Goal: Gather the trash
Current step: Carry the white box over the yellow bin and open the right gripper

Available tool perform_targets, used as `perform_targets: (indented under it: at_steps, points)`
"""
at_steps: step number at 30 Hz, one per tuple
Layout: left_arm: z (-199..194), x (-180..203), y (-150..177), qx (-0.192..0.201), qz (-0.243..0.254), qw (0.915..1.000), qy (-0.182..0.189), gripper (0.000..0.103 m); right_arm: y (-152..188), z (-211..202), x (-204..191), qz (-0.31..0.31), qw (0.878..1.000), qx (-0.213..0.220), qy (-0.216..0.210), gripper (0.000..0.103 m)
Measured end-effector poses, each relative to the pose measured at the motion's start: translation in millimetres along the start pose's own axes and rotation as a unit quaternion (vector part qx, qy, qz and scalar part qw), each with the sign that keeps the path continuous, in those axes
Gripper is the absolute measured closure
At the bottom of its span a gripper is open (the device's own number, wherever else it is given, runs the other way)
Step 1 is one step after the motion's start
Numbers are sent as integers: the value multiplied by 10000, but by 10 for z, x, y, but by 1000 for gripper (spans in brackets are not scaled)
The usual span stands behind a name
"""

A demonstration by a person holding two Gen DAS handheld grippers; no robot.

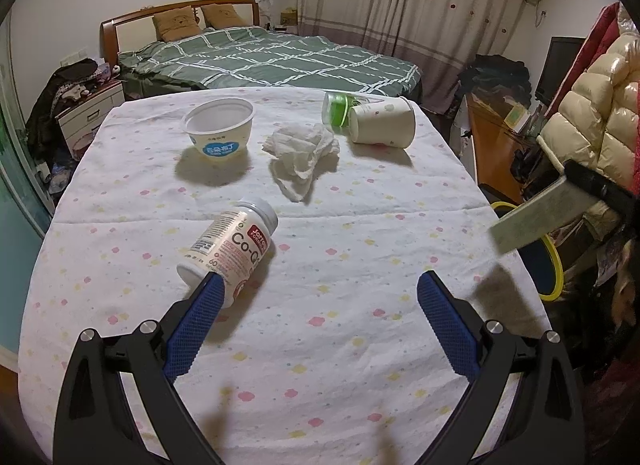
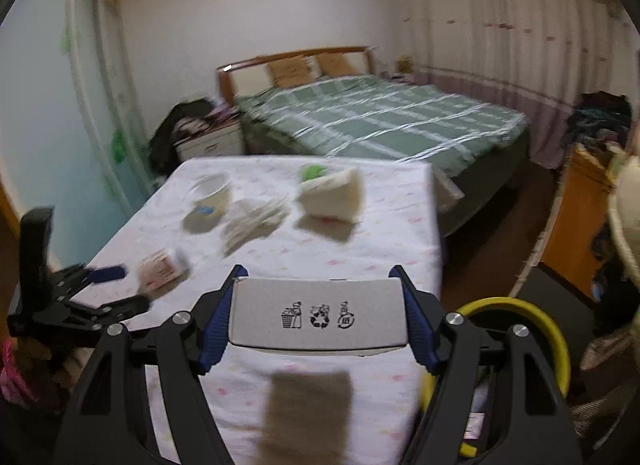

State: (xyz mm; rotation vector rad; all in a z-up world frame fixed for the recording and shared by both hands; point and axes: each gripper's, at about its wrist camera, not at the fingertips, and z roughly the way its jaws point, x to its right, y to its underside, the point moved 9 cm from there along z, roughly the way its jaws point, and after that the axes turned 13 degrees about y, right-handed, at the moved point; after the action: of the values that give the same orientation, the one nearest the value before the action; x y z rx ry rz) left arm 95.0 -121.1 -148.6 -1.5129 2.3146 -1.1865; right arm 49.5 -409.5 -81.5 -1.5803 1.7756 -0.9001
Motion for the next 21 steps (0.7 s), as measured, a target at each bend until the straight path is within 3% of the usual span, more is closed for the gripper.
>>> perform_targets:
  at_steps: [5,10,15,21]
  points:
    - [2,-14,14,-14,-14,10000,-9,7,97,108,752,589,9944,-146,868,34]
    - [34,1,26,-76,4,10000,-32,7,590,533,1454,1015,9761,-846,1727,34]
    - [59,30,10,-108,51,9999,-63,7,1037,896,1726,1184,9638,-1347,1972,34]
    - [90,41,2,-144,95,9998,-104,7,1199,1084,1899,1346,9564,-1499,2113,34]
